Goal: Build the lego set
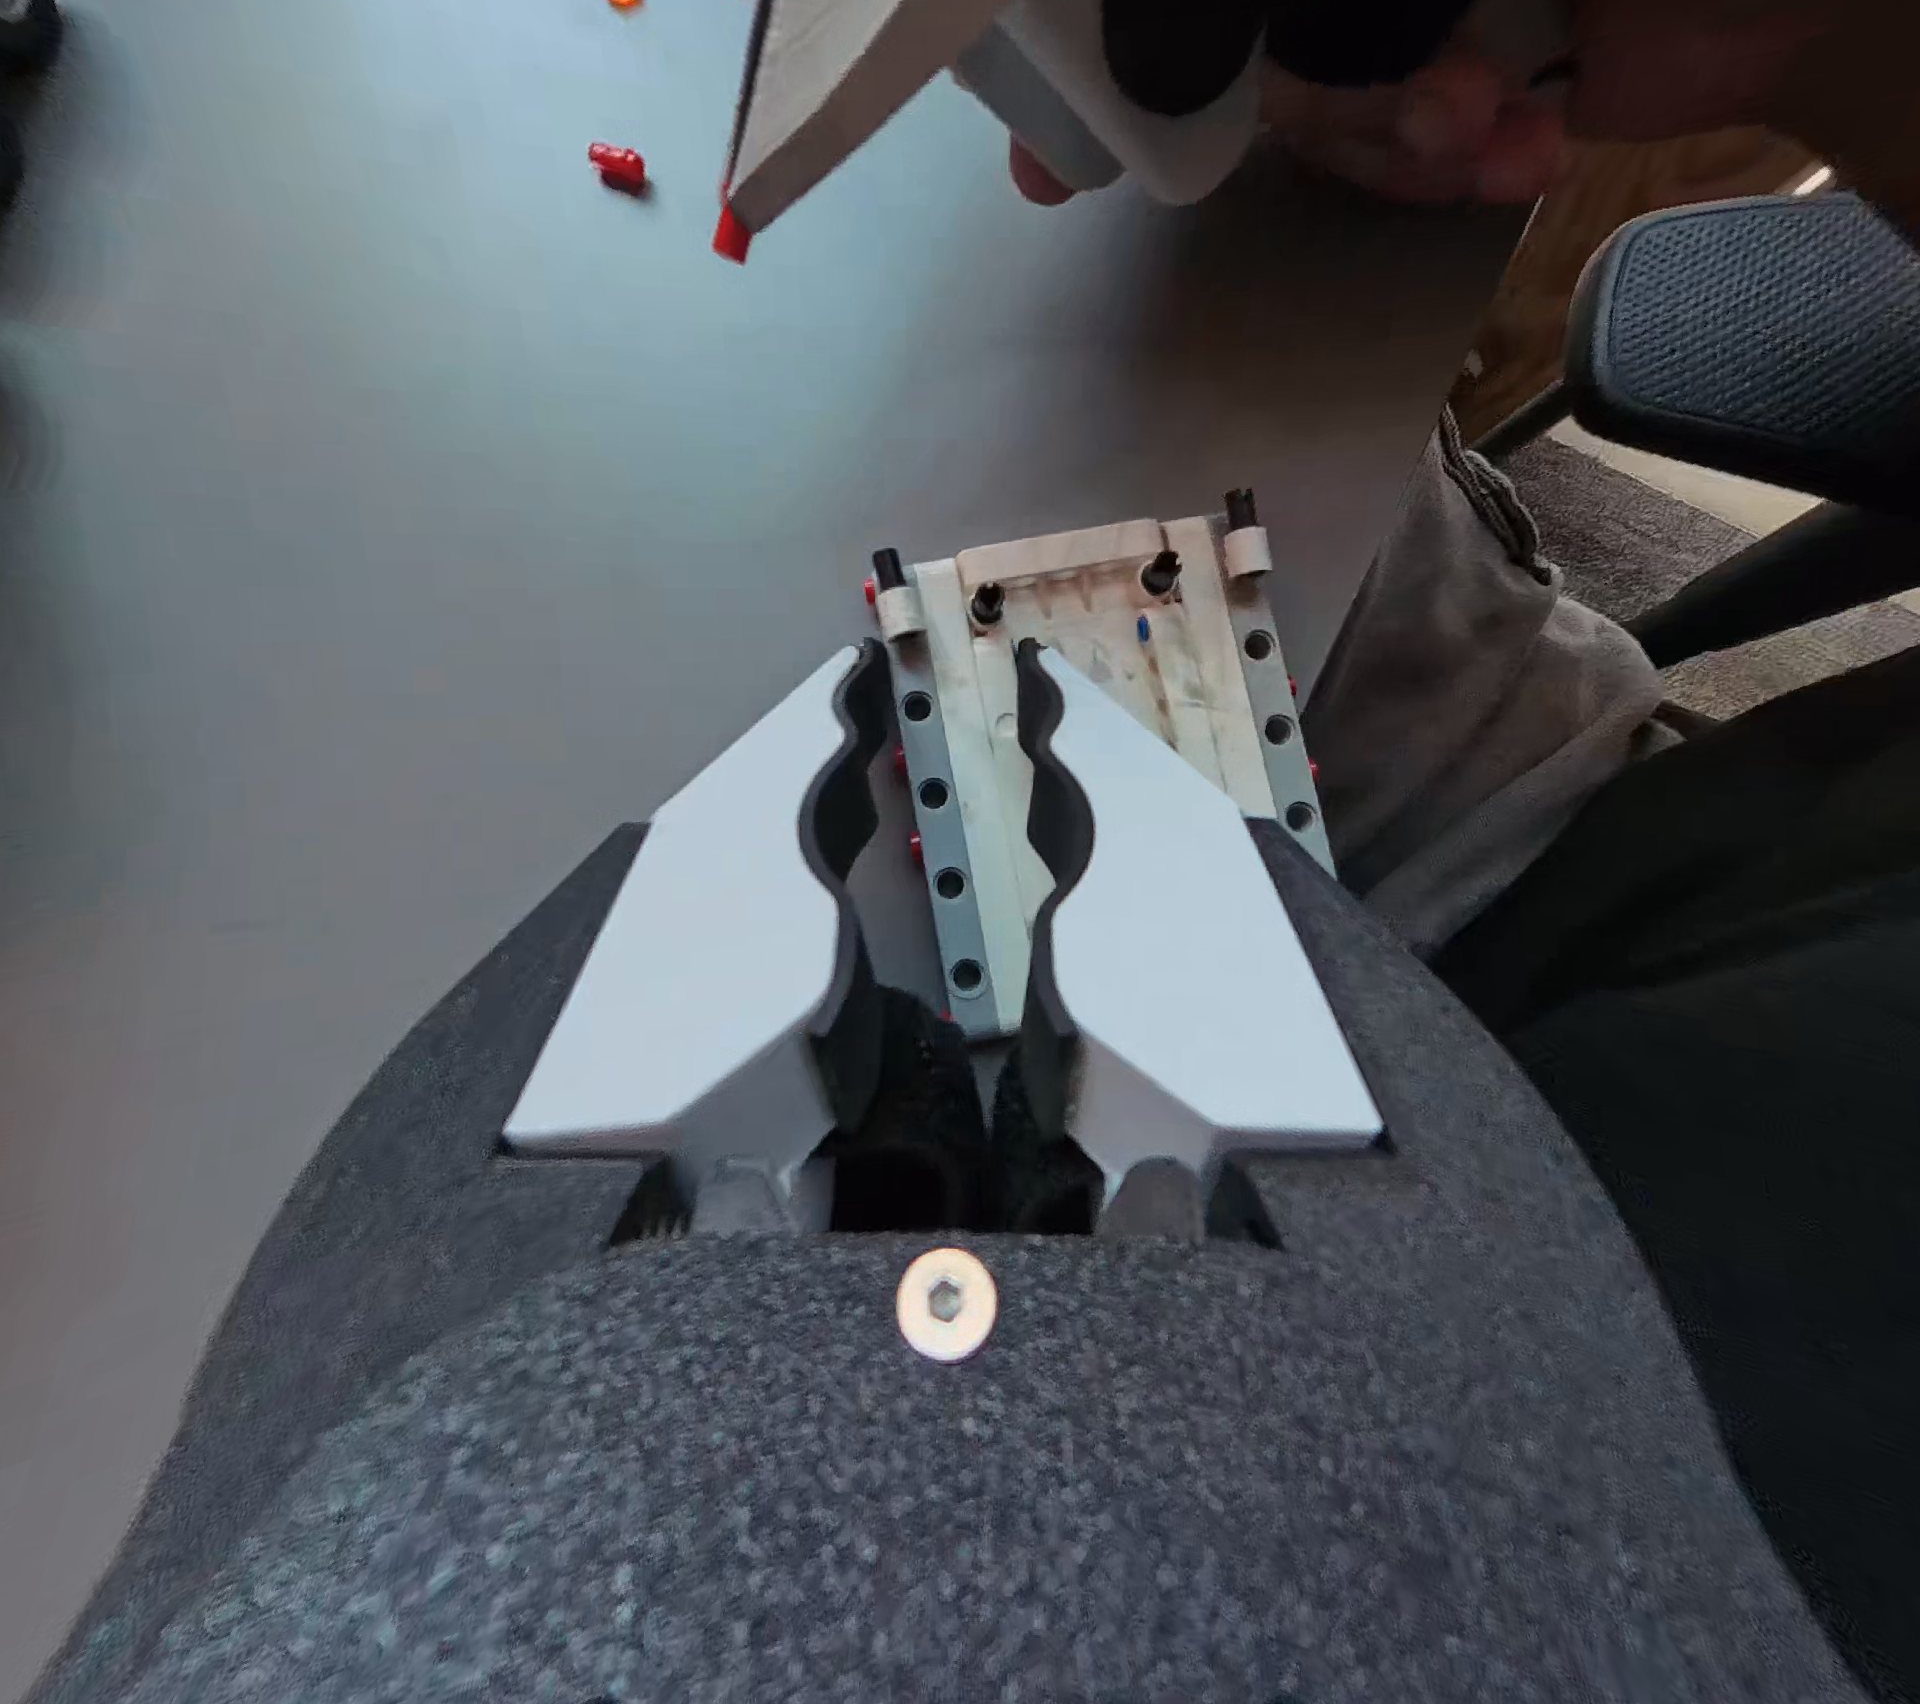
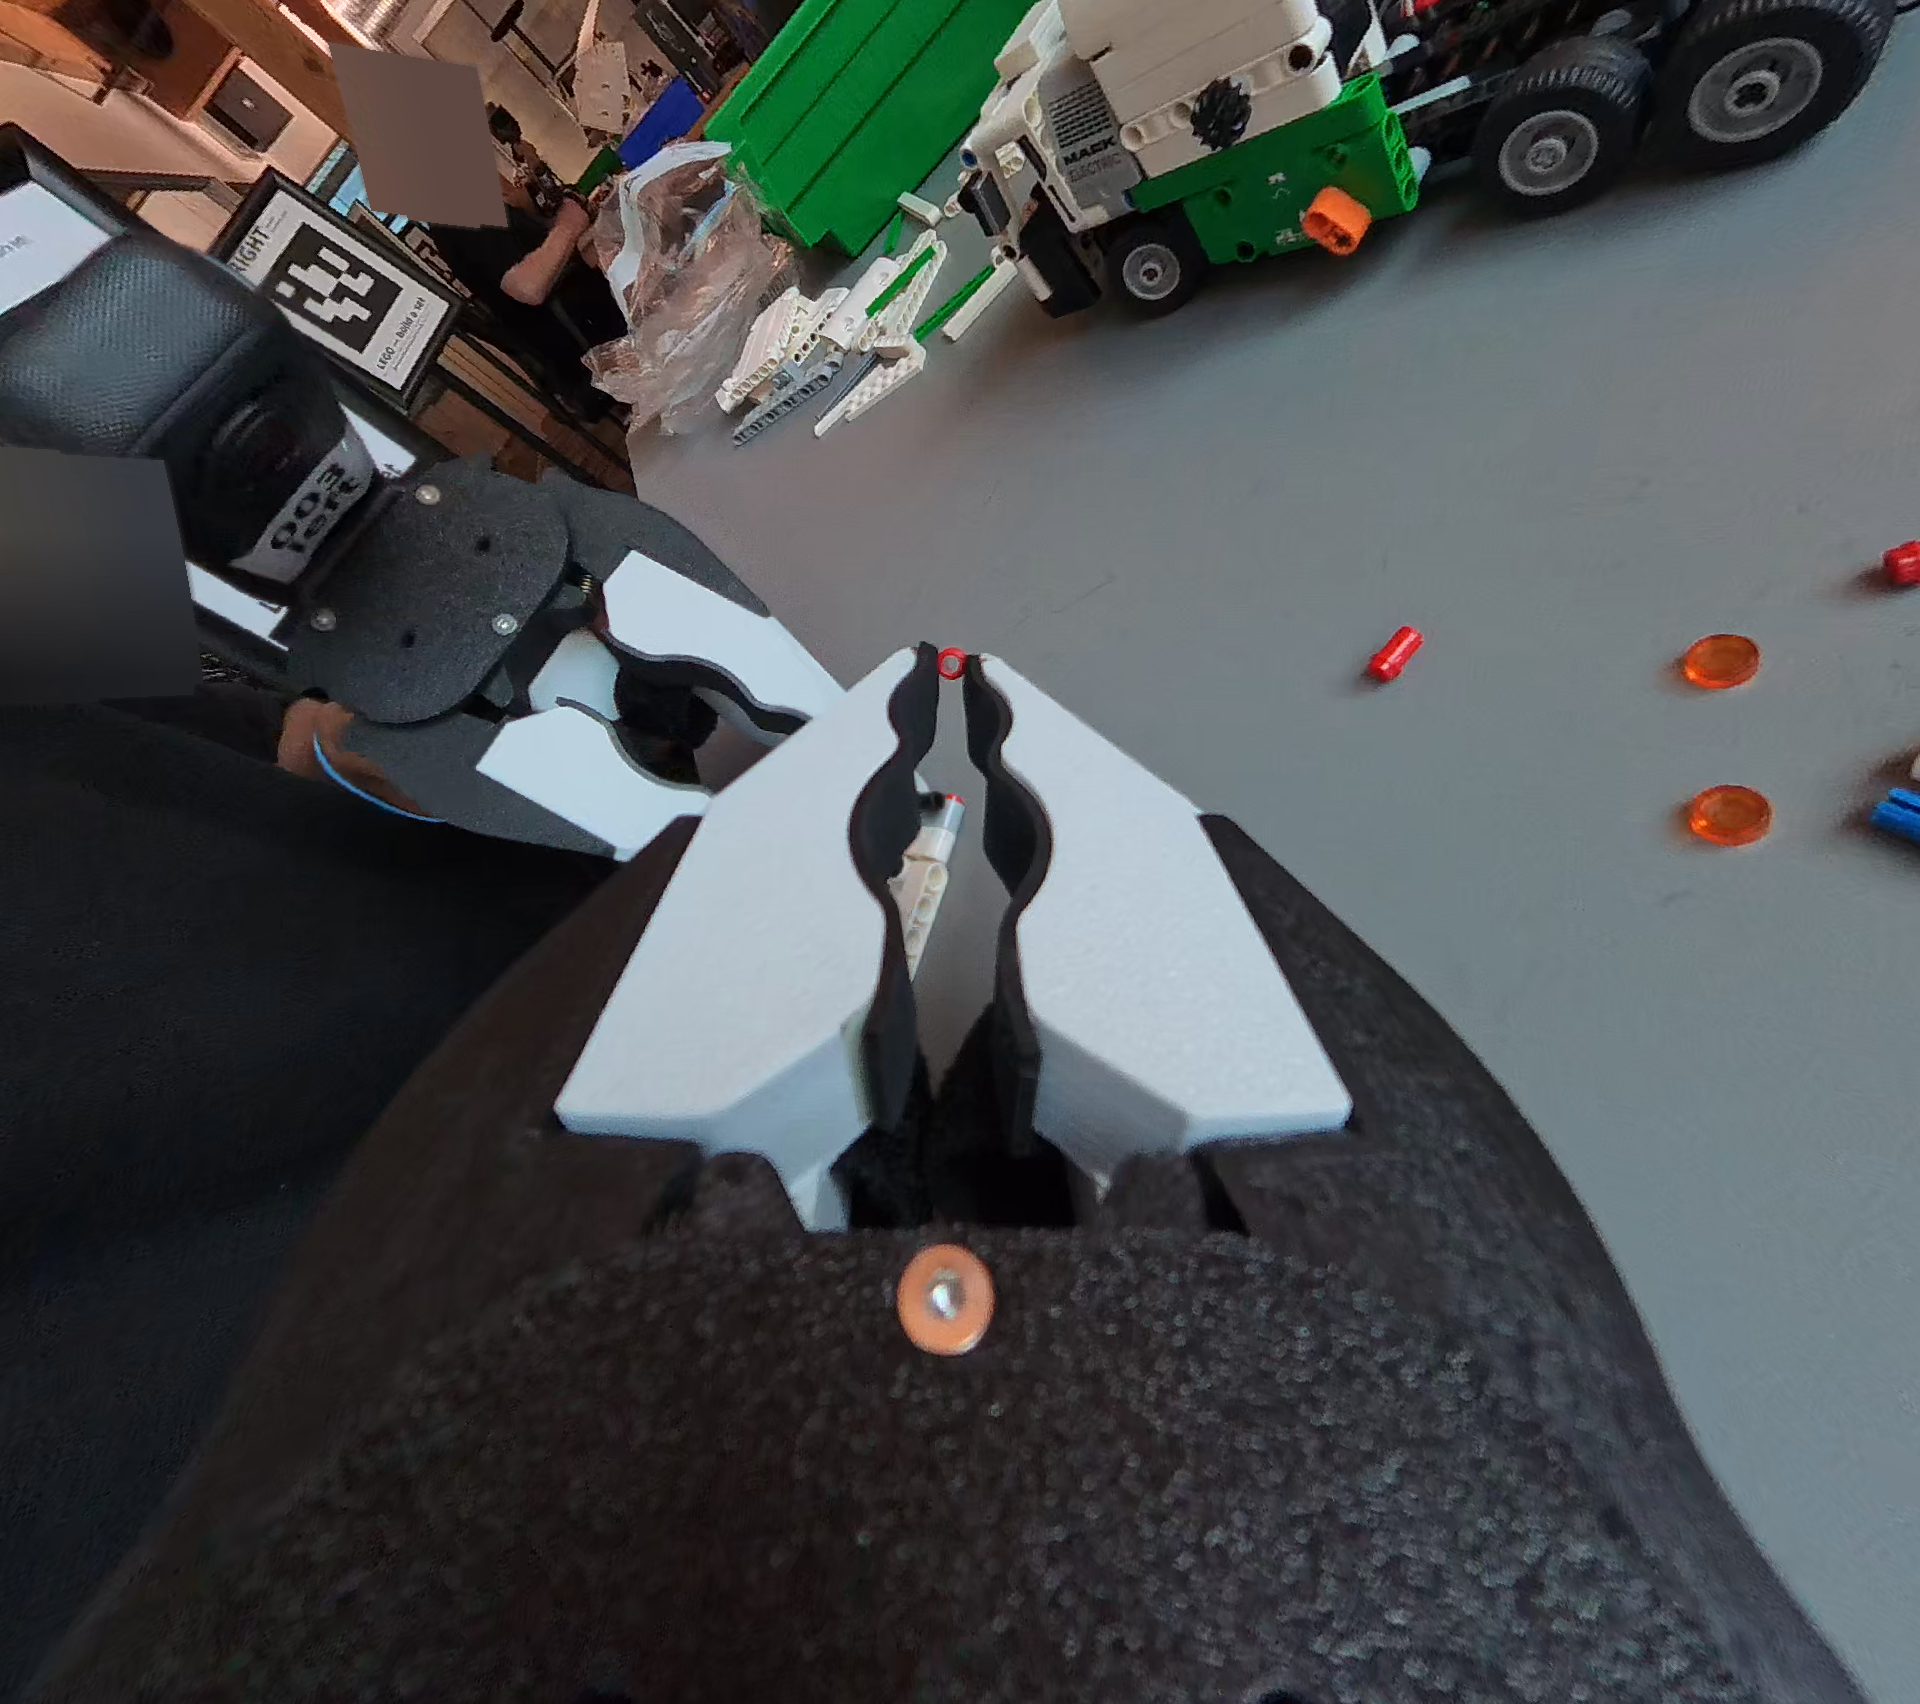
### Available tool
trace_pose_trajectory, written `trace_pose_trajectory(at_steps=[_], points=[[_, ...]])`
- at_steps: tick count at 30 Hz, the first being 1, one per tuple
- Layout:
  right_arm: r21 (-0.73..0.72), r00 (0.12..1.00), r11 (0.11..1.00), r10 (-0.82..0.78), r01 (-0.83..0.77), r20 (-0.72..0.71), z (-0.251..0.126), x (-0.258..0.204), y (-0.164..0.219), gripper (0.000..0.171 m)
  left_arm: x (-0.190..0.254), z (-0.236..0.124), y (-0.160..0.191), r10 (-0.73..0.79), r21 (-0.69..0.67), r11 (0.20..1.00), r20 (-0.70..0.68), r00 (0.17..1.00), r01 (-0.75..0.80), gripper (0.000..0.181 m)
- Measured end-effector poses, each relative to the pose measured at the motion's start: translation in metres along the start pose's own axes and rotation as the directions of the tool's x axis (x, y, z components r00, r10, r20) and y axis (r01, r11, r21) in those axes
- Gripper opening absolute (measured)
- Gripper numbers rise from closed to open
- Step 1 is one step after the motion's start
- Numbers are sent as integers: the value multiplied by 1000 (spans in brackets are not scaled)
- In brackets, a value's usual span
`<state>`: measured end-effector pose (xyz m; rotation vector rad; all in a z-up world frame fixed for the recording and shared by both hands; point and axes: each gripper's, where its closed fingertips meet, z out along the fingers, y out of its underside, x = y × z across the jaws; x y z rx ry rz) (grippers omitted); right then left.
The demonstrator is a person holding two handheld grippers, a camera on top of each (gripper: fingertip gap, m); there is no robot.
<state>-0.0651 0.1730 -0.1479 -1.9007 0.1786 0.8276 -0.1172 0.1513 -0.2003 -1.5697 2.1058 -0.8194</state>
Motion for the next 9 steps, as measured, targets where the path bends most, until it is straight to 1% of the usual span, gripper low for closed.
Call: trace_pose_trajectory(at_steps=[1,3,4,6,7,8,9], points=[[1,1000,1000,-3,3,4,-1,-1,0,3,0,1,-1,46,10,999,7,999,-46,23],[12,1000,1000,-1,1,14,-4,-1,-1,3,-2,-2,-4,117,27,993,16,993,-117,23],[20,1000,1000,5,-6,30,-6,-2,-3,3,-6,-6,-10,168,69,983,44,985,-171,22],[45,996,998,36,-39,76,-13,-5,-7,3,-21,-19,-25,286,162,937,155,946,-310,22],[58,993,996,54,-60,104,-16,-6,-10,3,-24,-28,-33,337,220,901,187,923,-374,22],[74,989,994,70,-80,127,-18,-7,-13,3,-26,-37,-41,365,286,863,219,905,-417,22],[85,985,992,77,-91,152,-19,-10,-16,3,-31,-43,-45,366,329,841,240,899,-430,22]])
